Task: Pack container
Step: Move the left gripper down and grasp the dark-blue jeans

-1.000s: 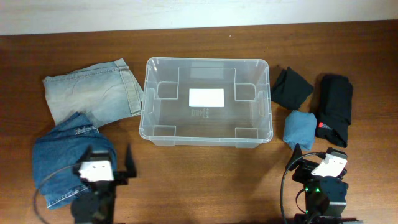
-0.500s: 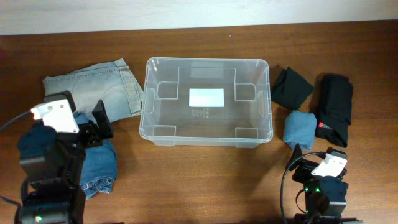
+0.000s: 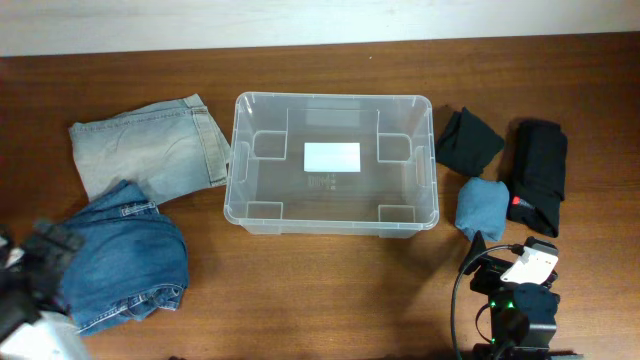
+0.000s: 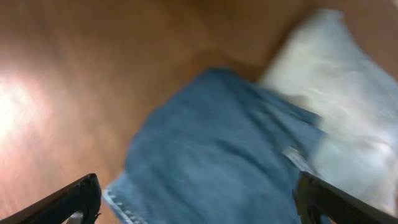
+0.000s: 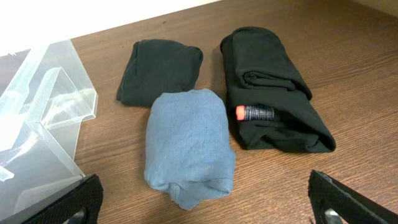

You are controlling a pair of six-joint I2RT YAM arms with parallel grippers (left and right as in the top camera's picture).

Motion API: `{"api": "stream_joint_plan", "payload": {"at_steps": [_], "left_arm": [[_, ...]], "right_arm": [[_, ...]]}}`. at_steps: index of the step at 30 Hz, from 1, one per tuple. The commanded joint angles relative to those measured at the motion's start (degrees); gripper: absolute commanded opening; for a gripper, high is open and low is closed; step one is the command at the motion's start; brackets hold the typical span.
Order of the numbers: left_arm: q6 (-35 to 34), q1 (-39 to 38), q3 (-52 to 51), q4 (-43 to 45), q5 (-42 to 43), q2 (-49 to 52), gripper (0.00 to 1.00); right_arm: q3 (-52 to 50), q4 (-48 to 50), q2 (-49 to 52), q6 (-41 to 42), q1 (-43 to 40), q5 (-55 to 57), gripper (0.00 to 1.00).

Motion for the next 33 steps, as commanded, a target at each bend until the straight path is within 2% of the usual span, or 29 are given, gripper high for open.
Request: {"api": "stream_joint_plan", "payload": {"at_steps": [1, 8, 13, 17, 22, 24, 27, 29, 31, 33], "left_arm": [[-0.7, 6.8, 0.9, 1.1, 3.1, 4.9, 0.99], [14.0, 10.2, 0.9, 9.0, 10.5, 16.6, 0.99], [23.8, 14.5, 0.9, 11.8, 22.7, 29.3, 0.99], [28.1, 16.4, 0.9, 11.7, 29.7, 35.8, 0.99], [29.4, 16.5, 0.9, 11.9, 30.1, 42.9, 0.99], [30.9, 16.3, 0.9, 11.9, 34.3, 45.6, 0.99], [33.8, 15.7, 0.9, 11.8, 40.2, 48.7, 0.89], [33.8, 15.3, 0.9, 11.8, 40.1, 49.1, 0.77], [33.8, 15.1, 0.9, 11.8, 40.2, 49.1, 0.58], [33.8, 15.1, 0.9, 11.5, 40.0, 49.1, 0.34]], "right_arm": [[-0.4, 0.0, -0.3, 0.5, 0.2, 0.1, 0.99], [-0.4, 0.0, -0.3, 0.5, 0.2, 0.1, 0.98], [-0.4, 0.0, -0.3, 0.5, 0.2, 0.1, 0.98], [-0.4, 0.0, -0.3, 0.5, 0.2, 0.1, 0.98], [-0.4, 0.0, -0.3, 0.5, 0.2, 0.1, 0.98], [-0.4, 0.0, -0.3, 0.5, 0.2, 0.1, 0.98], [-0.4, 0.0, -0.3, 0.5, 0.2, 0.1, 0.99], [-0.4, 0.0, -0.3, 0.5, 0.2, 0.1, 0.98], [-0.4, 0.0, -0.3, 0.5, 0.2, 0.1, 0.99], [-0.4, 0.0, -0.3, 0.5, 0.2, 0.1, 0.98]]}}
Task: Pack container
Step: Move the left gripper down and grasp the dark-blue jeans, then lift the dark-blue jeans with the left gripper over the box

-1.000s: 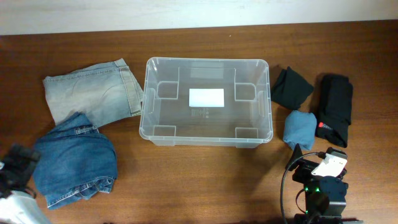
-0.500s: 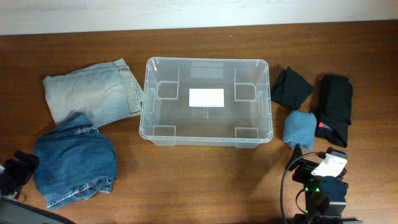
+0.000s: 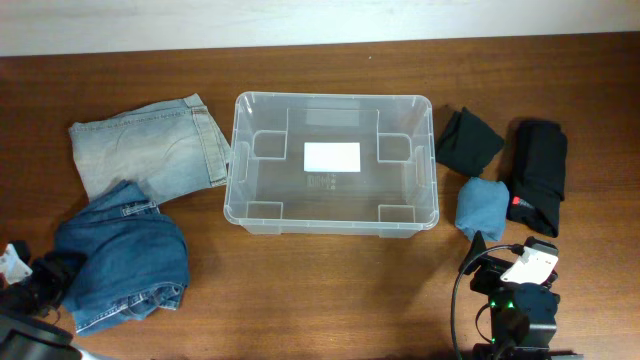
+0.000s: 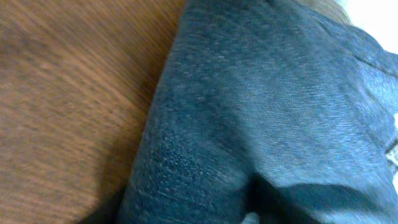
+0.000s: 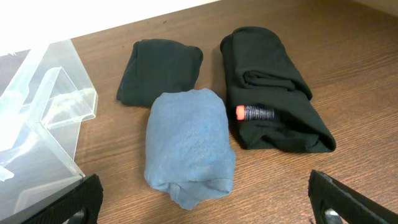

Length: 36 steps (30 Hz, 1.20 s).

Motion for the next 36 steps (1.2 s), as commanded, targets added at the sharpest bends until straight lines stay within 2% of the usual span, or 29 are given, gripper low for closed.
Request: {"api": "stream_joint_plan", "payload": {"at_steps": [1, 2, 4, 5, 8, 11, 16, 20, 24, 29, 31, 36], "left_arm": [[1.2, -1.1, -0.5, -1.2, 2.8, 1.6, 0.23], [1.0, -1.1, -0.5, -1.7, 2.8, 1.6, 0.16], [-0.4, -1.1, -0.4, -2.1, 2.8, 1.6, 0.10], [-2.5, -1.1, 0.3, -3.2, 4.9, 1.4, 0.00], [-2.5, -1.1, 3.1, -6.7, 12.3, 0.7, 0.00], [-2.5, -1.2, 9.4, -14.4, 21.1, -2.7, 0.00], [-2.5, -3.8, 16.8, -19.7, 22.5, -12.5, 0.00], [-4.7, -8.2, 21.7, -20.0, 23.8, -21.5, 0.00], [-12.2, -15.2, 25.8, -16.8, 24.8, -29.4, 0.00], [-26.4, -26.9, 26.4, -5.2, 23.9, -36.7, 0.00], [-33.4, -34.3, 26.4, 0.0, 19.6, -38.6, 0.00], [-42.6, -51.8, 26.4, 5.1, 6.3, -38.5, 0.00]], "right_arm": [[-0.4, -0.1, -0.3, 0.4, 0.2, 0.1, 0.98], [-0.4, 0.0, -0.3, 0.4, 0.2, 0.1, 0.98], [-0.4, 0.0, -0.3, 0.4, 0.2, 0.1, 0.99], [-0.4, 0.0, -0.3, 0.4, 0.2, 0.1, 0.98], [-0.4, 0.0, -0.3, 0.4, 0.2, 0.1, 0.98], [-0.4, 0.0, -0.3, 0.4, 0.2, 0.1, 0.98], [-0.4, 0.0, -0.3, 0.4, 0.2, 0.1, 0.99], [-0.4, 0.0, -0.3, 0.4, 0.2, 0.1, 0.98], [-0.4, 0.0, -0.3, 0.4, 0.2, 0.1, 0.99], [-0.4, 0.0, -0.3, 0.4, 0.2, 0.1, 0.98], [-0.4, 0.0, -0.3, 0.4, 0.2, 0.1, 0.98], [-0.4, 0.0, -0.3, 0.4, 0.2, 0.1, 0.98]]}}
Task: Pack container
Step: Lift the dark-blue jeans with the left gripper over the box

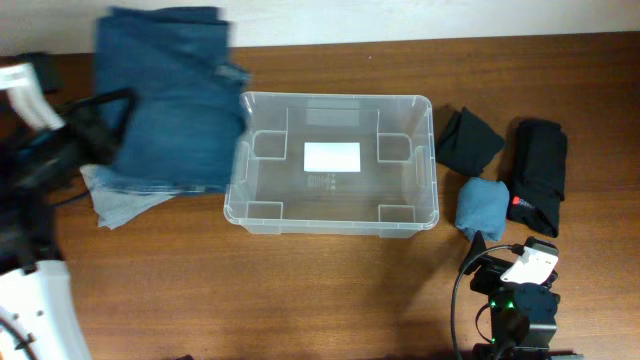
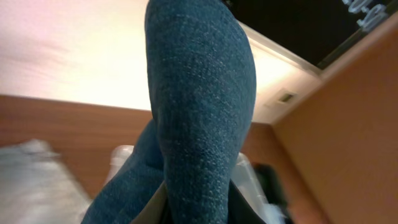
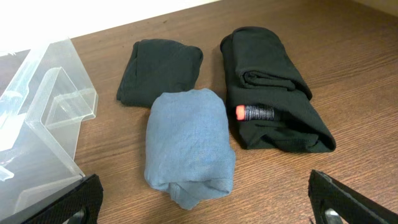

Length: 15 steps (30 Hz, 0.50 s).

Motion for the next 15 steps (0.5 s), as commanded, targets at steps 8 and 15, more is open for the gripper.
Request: {"api": "stream_joint_plan", "payload": {"at_steps": [8, 15], "left_arm": [[-16.3, -34.8, 1.6, 13.1, -22.8, 6.8, 0.00], [-23.0, -46.2, 1.6, 16.6, -25.6, 17.5, 0.00]], "right_arm": [[-0.4, 0.0, -0.3, 0.5, 0.2, 0.1, 0.98], [-0.4, 0.0, -0.3, 0.5, 0.2, 0.1, 0.98]]}}
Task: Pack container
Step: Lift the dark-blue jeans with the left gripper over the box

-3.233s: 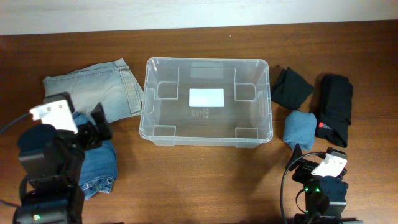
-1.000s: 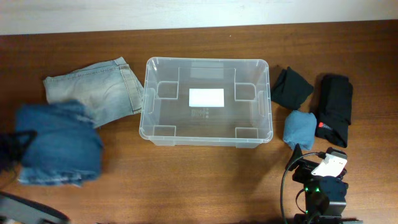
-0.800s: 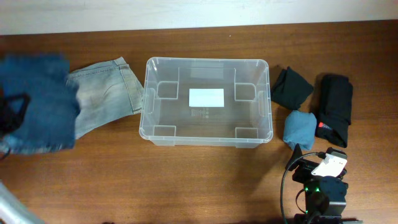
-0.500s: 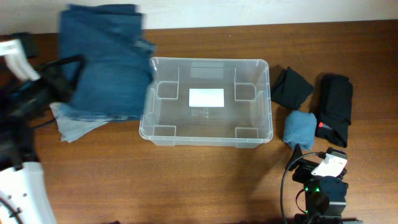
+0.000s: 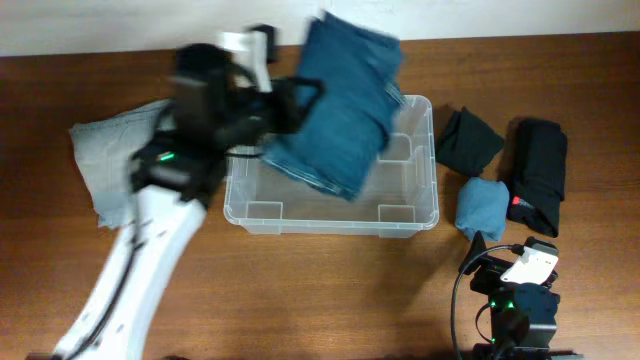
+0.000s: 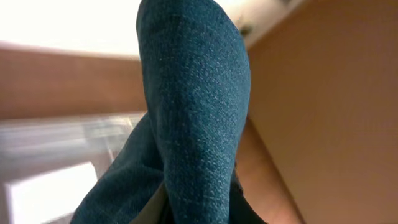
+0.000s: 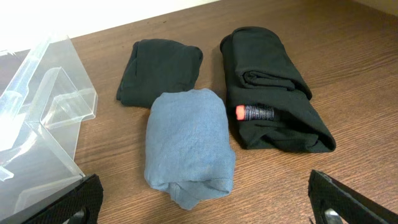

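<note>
Dark blue jeans [image 5: 340, 100] hang over the clear plastic container [image 5: 420, 215], gripped by my left gripper [image 5: 285, 100], which is shut on them; the denim [image 6: 193, 112] fills the left wrist view and hides the fingers. Pale blue jeans [image 5: 115, 155] lie left of the container. A light blue rolled cloth [image 7: 189, 146], a dark folded cloth [image 7: 161, 71] and a black rolled garment [image 7: 273, 112] lie right of the container. My right gripper [image 7: 205, 211] rests open near the table's front edge, short of the blue roll.
The container's corner [image 7: 43, 118] shows at the left of the right wrist view. The black garment carries a red-tipped label [image 7: 255, 113]. Bare wooden table [image 5: 300, 290] stretches in front of the container.
My left gripper has carried the dark blue jeans from the table's far left, above the pale jeans, to over the container. The right arm has not moved.
The dark blue jeans lay crumpled at the front left with my left gripper open beside them. Then the gripper was down at their edge. Then it held them lifted at the far left. Now they hang over the container.
</note>
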You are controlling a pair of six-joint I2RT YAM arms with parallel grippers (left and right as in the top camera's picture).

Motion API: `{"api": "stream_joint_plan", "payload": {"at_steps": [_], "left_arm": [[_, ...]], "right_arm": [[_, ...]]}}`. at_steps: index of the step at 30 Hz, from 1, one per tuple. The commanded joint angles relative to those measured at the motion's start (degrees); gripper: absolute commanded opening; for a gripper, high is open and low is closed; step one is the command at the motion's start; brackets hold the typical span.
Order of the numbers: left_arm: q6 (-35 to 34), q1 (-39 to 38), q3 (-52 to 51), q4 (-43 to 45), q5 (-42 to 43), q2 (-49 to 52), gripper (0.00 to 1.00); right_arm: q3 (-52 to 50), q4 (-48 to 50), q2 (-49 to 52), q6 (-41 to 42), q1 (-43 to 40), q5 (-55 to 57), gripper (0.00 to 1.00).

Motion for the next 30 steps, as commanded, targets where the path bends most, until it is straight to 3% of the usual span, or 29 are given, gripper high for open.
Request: {"api": "stream_joint_plan", "payload": {"at_steps": [1, 9, 14, 23, 27, 30], "left_arm": [[-6.1, -3.3, 1.6, 2.4, -1.9, 3.4, 0.00], [-7.1, -5.7, 1.6, 1.3, -2.8, 10.0, 0.00], [-8.1, -5.7, 1.5, -5.3, -10.1, 12.4, 0.00], [-8.0, -5.7, 1.3, -7.8, -17.6, 14.3, 0.00], [-7.9, -5.7, 1.3, -8.5, -18.3, 14.3, 0.00], [-8.1, -5.8, 1.3, -4.5, -12.0, 14.3, 0.00]], "right_arm": [[-0.4, 0.0, -0.3, 0.4, 0.2, 0.1, 0.99], [-0.4, 0.0, -0.3, 0.4, 0.2, 0.1, 0.99], [-0.4, 0.0, -0.3, 0.4, 0.2, 0.1, 0.98], [-0.4, 0.0, -0.3, 0.4, 0.2, 0.1, 0.98], [-0.4, 0.0, -0.3, 0.4, 0.2, 0.1, 0.99], [-0.4, 0.0, -0.3, 0.4, 0.2, 0.1, 0.98]]}}
